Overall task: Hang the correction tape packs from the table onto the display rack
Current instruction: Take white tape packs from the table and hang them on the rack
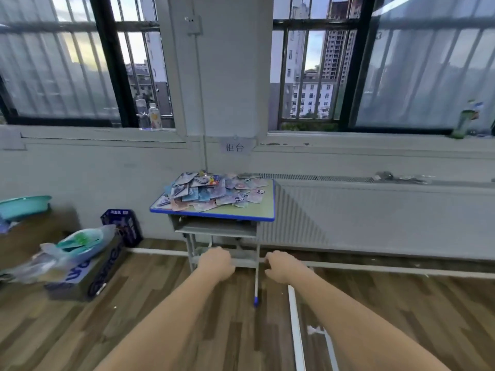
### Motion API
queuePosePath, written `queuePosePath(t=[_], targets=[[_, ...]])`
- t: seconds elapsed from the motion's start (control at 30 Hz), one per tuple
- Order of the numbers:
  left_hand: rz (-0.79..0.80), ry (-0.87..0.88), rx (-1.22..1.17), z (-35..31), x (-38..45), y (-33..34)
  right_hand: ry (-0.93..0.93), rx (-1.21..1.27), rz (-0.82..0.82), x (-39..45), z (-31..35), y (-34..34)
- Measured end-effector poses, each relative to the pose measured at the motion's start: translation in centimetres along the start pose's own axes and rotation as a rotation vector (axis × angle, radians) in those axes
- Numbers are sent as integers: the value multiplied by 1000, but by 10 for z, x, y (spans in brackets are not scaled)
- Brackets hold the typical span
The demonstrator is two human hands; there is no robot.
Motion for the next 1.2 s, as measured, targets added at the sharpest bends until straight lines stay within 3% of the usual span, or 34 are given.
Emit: queuePosePath(t=[0.3, 0.53, 0.87, 1.2], targets=[[28, -63, -73, 81, 179, -58, -49, -21, 59, 223, 14, -68], [91, -114, -135, 166, 292, -75, -126, -50, 177, 363, 65, -81], [110, -45, -229, 285, 477, -122, -64, 44, 154, 564, 126, -129], [45, -81, -413, 339, 604, -144, -39, -1, 6, 693, 138, -165]])
Point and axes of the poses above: each hand's wrist, its own x-axis towards the middle knuckle, its own y-axis out of the palm, z = x × y, the point moved 1 cm from there along x, towards the middle knuckle, and after that the axes turned 7 degrees about z, right-handed, at the moved point
